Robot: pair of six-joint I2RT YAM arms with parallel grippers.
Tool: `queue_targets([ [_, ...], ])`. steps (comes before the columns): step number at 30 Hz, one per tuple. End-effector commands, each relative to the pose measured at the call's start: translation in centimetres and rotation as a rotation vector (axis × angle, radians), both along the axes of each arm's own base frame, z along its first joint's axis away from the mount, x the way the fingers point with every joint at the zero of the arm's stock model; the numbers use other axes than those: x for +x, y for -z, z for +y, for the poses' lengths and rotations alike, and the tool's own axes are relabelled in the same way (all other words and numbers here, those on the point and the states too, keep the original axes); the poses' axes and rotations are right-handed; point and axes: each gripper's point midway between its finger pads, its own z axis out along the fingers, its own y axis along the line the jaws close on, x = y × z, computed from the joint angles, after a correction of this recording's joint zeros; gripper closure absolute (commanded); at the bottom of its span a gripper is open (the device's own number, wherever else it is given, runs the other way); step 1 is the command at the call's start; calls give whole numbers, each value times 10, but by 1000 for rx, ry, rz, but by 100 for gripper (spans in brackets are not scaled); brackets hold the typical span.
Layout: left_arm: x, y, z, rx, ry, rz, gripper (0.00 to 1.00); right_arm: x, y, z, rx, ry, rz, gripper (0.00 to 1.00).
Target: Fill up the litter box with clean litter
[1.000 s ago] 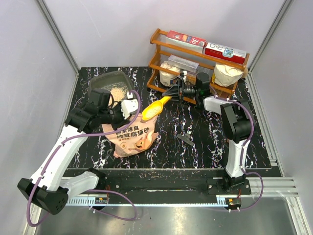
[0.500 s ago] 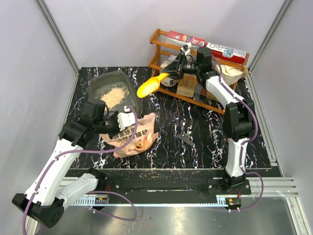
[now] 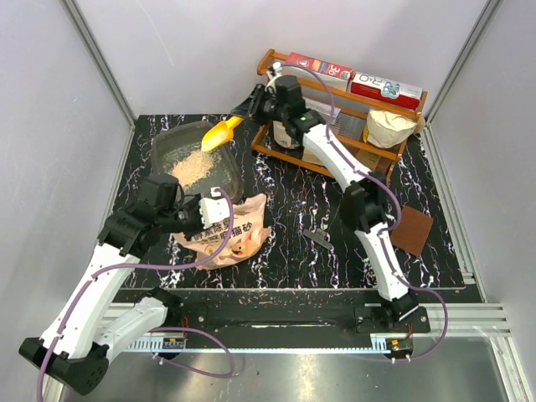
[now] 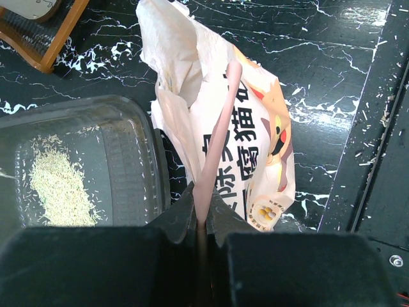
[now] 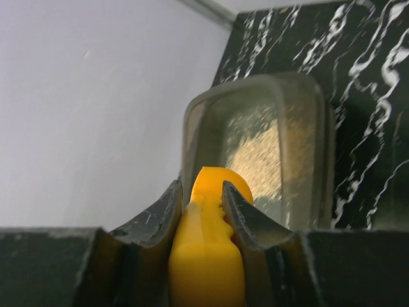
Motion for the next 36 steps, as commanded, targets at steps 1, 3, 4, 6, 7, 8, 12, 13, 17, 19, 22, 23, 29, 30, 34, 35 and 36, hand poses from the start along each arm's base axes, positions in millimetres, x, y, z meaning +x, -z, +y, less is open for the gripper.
queue_targets([
  [1,-13,2,6,-1,6,11,100,34,-40,2,-102,233,-271,100],
  [3,-15,0,7,-9,3,2,100,44,-29,8,-150,266,-337,100],
  [4,-15,0,7,-14,1,4,100,45,-26,12,-155,267,-355,100],
  [6,-18,-1,8,-23,-4,1,100,46,-23,20,-168,273,-405,100],
  [7,-20,-1,8,-31,-6,7,100,47,-20,23,-173,271,-422,100],
  [8,-20,-1,8,-35,-10,8,100,46,-10,31,-182,260,-434,100],
  [12,-23,-1,10,-42,-18,17,100,42,-13,52,-168,228,-550,100],
  [13,-23,-1,10,-43,-17,15,100,41,-12,56,-167,219,-565,100],
  [17,-24,-2,9,-50,-15,20,100,21,-20,80,-109,114,-626,100],
  [19,-23,-3,7,-57,-12,18,100,2,-27,92,-79,19,-669,100],
  [22,-23,-2,6,-63,-12,20,100,-11,-41,93,-91,-51,-783,100],
  [23,-23,-2,6,-65,-9,15,100,-12,-45,91,-102,-52,-816,100],
  [29,-22,-5,6,-77,-15,-3,100,-36,-98,68,-122,-167,-1041,100],
  [30,-20,-6,4,-86,-16,-8,100,-40,-97,64,-146,-192,-1034,100],
  [34,-19,-11,-2,-144,-39,15,100,-69,-134,28,-166,-285,-1005,100],
  [35,-18,-13,-4,-159,-41,20,100,-68,-134,11,-177,-291,-949,100],
  [36,-17,-16,-7,-178,-41,20,100,-71,-133,1,-182,-304,-914,100],
])
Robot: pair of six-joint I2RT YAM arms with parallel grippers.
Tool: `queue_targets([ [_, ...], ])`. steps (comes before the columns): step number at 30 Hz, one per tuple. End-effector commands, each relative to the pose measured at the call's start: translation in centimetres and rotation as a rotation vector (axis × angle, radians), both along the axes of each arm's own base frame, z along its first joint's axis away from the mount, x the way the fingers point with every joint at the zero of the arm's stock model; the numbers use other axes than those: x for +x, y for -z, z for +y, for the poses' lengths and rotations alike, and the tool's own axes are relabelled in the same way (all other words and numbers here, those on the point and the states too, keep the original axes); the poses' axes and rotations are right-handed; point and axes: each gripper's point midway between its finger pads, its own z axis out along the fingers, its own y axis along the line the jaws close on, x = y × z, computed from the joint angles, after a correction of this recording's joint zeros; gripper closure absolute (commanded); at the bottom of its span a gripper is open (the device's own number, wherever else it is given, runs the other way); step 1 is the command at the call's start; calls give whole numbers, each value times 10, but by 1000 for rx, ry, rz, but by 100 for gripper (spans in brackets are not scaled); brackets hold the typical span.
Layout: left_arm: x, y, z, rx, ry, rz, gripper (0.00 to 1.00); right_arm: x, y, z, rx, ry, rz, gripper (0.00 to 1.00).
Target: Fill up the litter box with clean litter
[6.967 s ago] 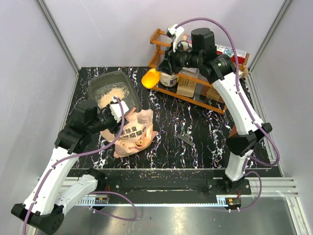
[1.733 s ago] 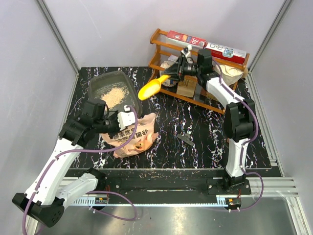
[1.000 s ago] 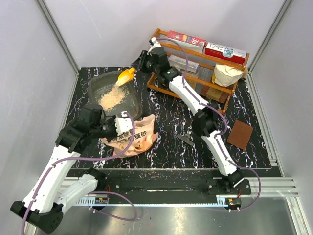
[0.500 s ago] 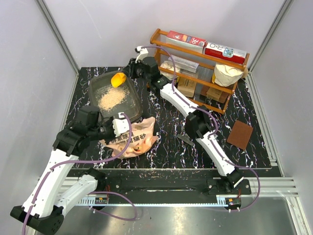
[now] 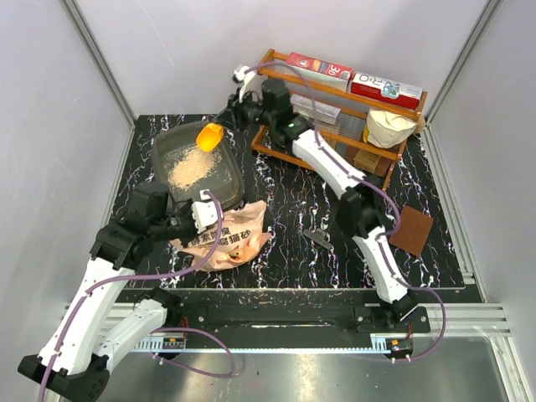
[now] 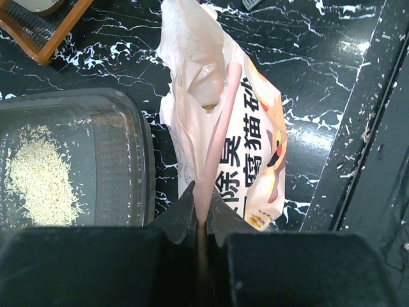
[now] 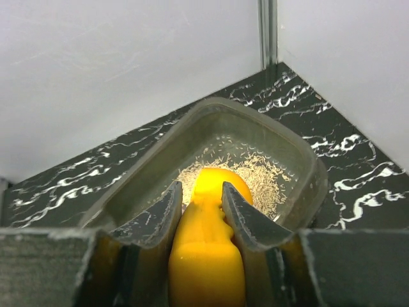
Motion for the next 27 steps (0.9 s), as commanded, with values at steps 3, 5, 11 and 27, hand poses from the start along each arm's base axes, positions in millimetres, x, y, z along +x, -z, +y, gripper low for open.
queue_targets([
  [3,1,-15,-17,-142,-16,33,100,-59,-145,-108,72,-106,-14,93],
  [5,3,-16,-18,-158,-36,44,100,-91,-162,-133,68,-175,30,100],
  [11,14,-24,-18,-226,-101,64,100,-172,-143,-177,-85,-354,102,100],
  [27,23,-35,-18,-287,-133,67,100,-214,-62,-128,-282,-491,4,100],
])
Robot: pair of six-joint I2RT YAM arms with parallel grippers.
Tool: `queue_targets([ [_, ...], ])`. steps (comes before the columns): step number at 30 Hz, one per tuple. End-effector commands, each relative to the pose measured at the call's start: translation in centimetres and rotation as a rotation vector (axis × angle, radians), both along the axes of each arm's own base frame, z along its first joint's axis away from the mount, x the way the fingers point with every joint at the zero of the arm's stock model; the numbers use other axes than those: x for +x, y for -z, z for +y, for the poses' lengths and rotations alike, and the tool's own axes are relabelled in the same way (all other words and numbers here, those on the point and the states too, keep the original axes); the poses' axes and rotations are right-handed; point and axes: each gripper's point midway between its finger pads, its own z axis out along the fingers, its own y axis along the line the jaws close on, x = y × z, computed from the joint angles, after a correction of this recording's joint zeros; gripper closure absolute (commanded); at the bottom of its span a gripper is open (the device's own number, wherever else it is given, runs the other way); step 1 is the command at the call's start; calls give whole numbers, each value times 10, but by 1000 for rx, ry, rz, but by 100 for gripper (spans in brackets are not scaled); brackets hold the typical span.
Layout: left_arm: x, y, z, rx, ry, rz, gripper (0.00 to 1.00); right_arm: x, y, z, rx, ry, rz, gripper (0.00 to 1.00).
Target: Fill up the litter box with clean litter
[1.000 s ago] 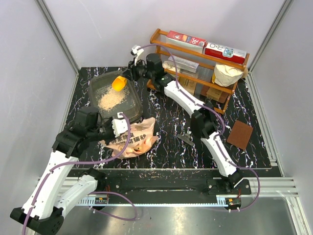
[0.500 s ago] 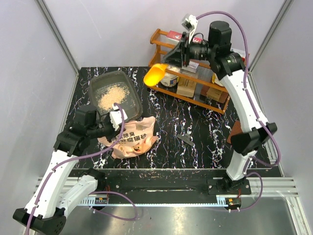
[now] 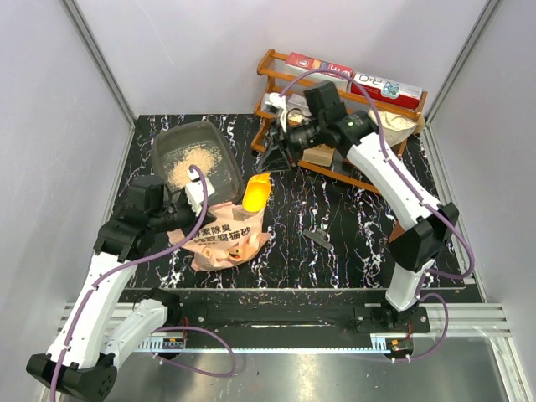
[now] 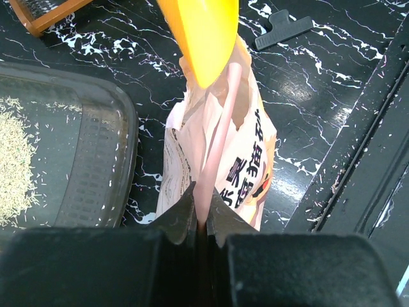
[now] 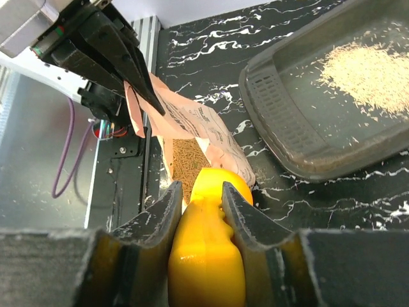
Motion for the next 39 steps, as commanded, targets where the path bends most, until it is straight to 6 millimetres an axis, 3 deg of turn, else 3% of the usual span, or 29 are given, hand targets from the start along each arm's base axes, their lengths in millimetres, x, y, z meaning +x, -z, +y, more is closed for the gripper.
queue_targets([
  [1,3,-29,-11,-86,44,-98,100,-12,4,22,-14,-76,-134,100],
  [3,3,-31,-10,-85,42,-101,100,-14,5,25,-16,-88,-140,100],
  [7,7,-40,-13,-125,20,-102,100,-15,28,31,-80,-91,-132,100],
  [9,11,-55,-17,-165,13,-122,100,-14,36,34,-124,-37,-77,100],
  [10,13,-60,-19,-194,1,-101,100,-1,46,35,-182,54,-58,100],
  [12,16,-83,-25,-239,11,-127,100,12,44,35,-223,248,85,100],
  [13,20,-88,-27,-256,5,-111,100,30,51,27,-272,388,107,100],
  [14,23,-96,-30,-269,10,-122,100,29,53,24,-294,456,187,100],
  [18,30,-117,-36,-309,21,-140,100,35,51,14,-315,566,195,100],
  [22,30,-122,-43,-352,29,-102,100,52,53,-4,-372,662,108,100],
  [27,28,-139,-46,-389,41,-124,100,66,45,-6,-360,715,51,100],
  [29,31,-140,-46,-385,40,-129,100,69,47,-6,-355,728,52,100],
  [32,33,-130,-45,-360,38,-126,100,69,67,-8,-385,724,52,100],
  [33,34,-121,-45,-350,32,-107,100,65,89,-10,-426,712,66,100],
  [35,33,-111,-45,-337,40,-88,100,67,94,-13,-403,726,39,100],
  [36,32,-100,-45,-331,40,-67,100,61,118,-18,-445,719,61,100],
  [39,29,-92,-47,-339,39,-50,100,55,148,-24,-491,726,85,100],
])
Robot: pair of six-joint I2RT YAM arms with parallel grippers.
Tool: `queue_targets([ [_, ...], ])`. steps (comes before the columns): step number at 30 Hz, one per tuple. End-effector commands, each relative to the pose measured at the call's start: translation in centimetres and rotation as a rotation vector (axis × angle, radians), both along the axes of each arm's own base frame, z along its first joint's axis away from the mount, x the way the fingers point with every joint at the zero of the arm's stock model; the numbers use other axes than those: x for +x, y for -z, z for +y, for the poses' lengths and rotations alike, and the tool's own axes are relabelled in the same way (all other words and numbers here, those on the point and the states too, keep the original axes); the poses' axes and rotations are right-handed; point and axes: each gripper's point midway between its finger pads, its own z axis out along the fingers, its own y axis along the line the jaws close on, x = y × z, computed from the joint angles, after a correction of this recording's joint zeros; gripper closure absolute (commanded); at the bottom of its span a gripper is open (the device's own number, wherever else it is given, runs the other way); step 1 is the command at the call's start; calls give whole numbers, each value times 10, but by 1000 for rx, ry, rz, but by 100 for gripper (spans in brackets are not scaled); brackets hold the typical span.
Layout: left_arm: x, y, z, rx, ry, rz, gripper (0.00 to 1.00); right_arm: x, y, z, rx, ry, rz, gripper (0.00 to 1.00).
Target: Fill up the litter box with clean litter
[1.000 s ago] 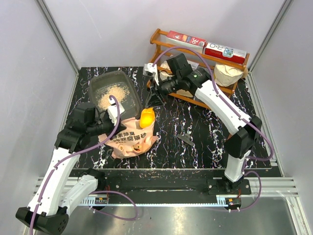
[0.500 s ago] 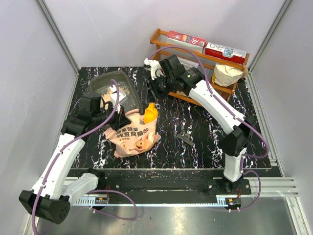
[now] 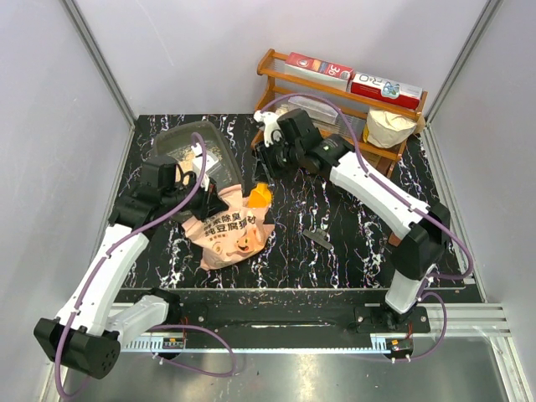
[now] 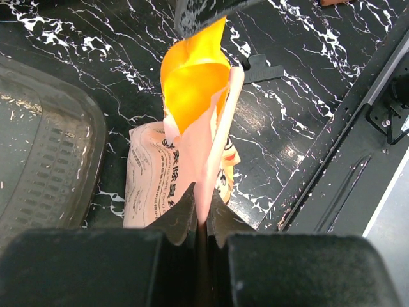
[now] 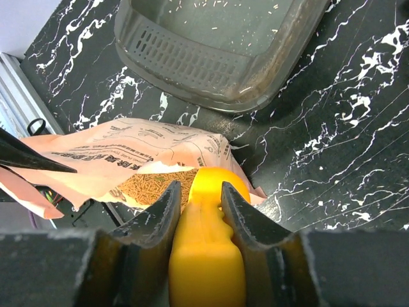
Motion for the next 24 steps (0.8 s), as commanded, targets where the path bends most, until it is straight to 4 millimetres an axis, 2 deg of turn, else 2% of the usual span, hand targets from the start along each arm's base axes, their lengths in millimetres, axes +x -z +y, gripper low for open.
queue_targets([
  [1,-3,-83,-21,-181,108,-301,100,22,71,-40,-222,120,-22,100],
  [5,-1,-82,-22,-178,110,-298,100,8,113,-40,-249,145,69,100],
  [7,2,-80,-24,-181,109,-288,100,-1,117,-30,-226,122,104,100],
  [10,2,-90,-27,-189,119,-299,100,-5,90,-22,-188,84,80,100],
  [11,2,-90,-26,-185,117,-297,100,1,67,-16,-156,75,40,100],
  [13,2,-94,-25,-169,123,-325,100,-4,40,-12,-115,31,17,100],
  [14,1,-94,-24,-160,124,-327,100,-2,14,-7,-67,21,-16,100],
  [17,-1,-101,-23,-150,135,-365,100,-16,-20,3,19,-51,-9,100],
  [18,1,-105,-22,-145,131,-382,100,-21,-23,5,34,-75,3,100],
  [20,3,-116,-22,-149,127,-410,100,-23,-16,4,14,-79,18,100],
  [22,9,-121,-22,-145,116,-426,100,-28,3,5,-22,-107,75,100],
  [24,15,-128,-24,-146,111,-440,100,-37,5,16,-3,-178,138,100],
])
